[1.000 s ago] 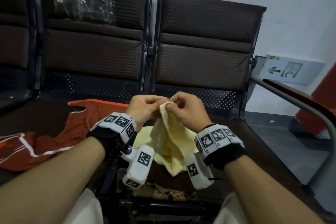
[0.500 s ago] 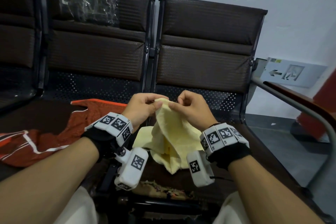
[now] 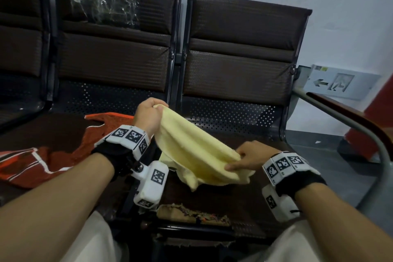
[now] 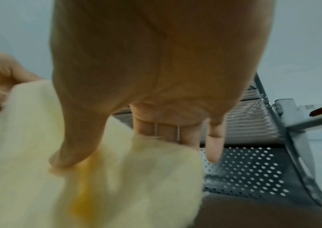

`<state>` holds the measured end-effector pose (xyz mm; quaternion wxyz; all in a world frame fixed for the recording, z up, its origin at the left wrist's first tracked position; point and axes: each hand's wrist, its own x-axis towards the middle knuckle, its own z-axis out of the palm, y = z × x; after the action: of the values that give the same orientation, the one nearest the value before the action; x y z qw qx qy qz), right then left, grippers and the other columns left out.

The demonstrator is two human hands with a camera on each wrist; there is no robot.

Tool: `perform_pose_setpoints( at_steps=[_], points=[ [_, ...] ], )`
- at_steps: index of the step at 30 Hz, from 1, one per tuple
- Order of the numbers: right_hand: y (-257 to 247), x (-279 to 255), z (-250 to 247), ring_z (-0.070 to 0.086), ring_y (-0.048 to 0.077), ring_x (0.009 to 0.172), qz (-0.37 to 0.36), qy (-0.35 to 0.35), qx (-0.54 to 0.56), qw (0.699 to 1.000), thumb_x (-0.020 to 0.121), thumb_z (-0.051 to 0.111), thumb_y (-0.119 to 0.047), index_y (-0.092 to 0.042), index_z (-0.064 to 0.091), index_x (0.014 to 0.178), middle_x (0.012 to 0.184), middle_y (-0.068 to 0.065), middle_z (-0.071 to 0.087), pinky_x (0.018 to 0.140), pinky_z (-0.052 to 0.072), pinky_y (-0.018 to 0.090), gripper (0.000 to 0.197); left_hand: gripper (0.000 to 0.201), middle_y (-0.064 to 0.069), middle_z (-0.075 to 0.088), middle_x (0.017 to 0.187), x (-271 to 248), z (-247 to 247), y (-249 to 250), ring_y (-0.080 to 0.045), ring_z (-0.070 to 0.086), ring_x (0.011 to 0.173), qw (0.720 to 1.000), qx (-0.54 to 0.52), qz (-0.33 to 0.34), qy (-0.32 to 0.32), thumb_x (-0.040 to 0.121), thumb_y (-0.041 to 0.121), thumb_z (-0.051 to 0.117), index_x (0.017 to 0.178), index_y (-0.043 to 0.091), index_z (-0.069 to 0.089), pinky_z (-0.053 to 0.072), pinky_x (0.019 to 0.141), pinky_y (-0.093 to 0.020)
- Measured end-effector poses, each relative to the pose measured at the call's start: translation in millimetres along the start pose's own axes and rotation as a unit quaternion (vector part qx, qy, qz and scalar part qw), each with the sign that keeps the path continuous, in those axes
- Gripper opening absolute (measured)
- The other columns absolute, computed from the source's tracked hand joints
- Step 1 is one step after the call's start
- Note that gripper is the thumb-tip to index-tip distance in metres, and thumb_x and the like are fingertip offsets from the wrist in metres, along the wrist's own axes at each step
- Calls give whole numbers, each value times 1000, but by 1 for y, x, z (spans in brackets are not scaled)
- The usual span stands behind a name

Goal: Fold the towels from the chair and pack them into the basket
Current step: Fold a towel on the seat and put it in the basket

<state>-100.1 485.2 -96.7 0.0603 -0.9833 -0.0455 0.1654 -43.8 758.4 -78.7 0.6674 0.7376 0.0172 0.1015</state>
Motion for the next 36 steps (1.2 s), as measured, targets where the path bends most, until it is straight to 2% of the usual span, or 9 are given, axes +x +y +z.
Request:
perform_pose_setpoints(
  at_steps=[4,9,11,17,20,23,26,30,36],
  points=[
    [19,-8,5,57,21,105,78,-24,-41,996,86,33,-74,-18,60,119,117,4,62,89,44,33,71,28,-5,60,70,9,-10,0,-22,56,67,999,3,-25,44,83,1,46,68,21,60,46,65,-30],
    [37,-14,1,59,26,101,119,104,24,987,90,61,-34,-17,41,120,115,13,60,89,48,36,40,26,1,61,83,10,-15,-8,-13,52,69,989,143,2,36,88,9,44,75,24,62,37,56,-26],
    [38,-15,1,60,23,102,111,106,24,988,86,66,-27,-22,52,123,113,7,61,90,49,33,40,25,-2,61,93,8,-14,-9,-16,51,74,983,180,13,43,91,11,42,85,22,63,35,58,-27],
    [32,-14,-3,55,13,90,82,250,69,962,75,79,-25,-21,76,87,98,-1,61,85,50,32,13,26,-16,60,119,9,-20,-17,-32,52,113,970,229,52,65,96,6,41,111,7,63,41,97,-40],
    [32,-14,-7,39,12,100,44,282,40,958,70,82,-30,-20,74,80,99,-5,48,89,38,25,15,28,-19,60,122,10,-24,-19,-34,52,117,963,255,70,54,95,4,45,116,4,63,40,100,-38],
    [32,-14,-8,51,16,90,51,301,110,946,77,77,-28,-18,62,72,88,-1,54,74,38,23,19,24,-18,65,111,7,-23,-17,-33,56,109,963,249,86,48,92,3,47,105,5,67,43,95,-36],
    [33,-16,-14,50,14,70,97,378,220,894,83,68,-28,-16,53,74,72,-5,53,55,32,25,22,20,-16,65,107,-2,-17,-10,-32,56,105,965,239,93,50,94,5,45,97,7,64,44,91,-38],
    [35,-25,-36,54,20,84,134,461,346,806,86,65,-26,-12,61,87,84,1,59,72,37,27,14,19,-14,64,108,-9,-12,12,-31,55,105,970,203,122,56,94,8,44,97,8,63,43,90,-36],
    [32,-61,-89,55,16,84,109,562,394,720,85,63,-18,-18,62,87,89,3,62,75,40,24,2,16,-6,67,100,-11,-18,80,-23,59,98,969,103,206,90,89,13,51,94,18,65,46,87,-32]
  ],
)
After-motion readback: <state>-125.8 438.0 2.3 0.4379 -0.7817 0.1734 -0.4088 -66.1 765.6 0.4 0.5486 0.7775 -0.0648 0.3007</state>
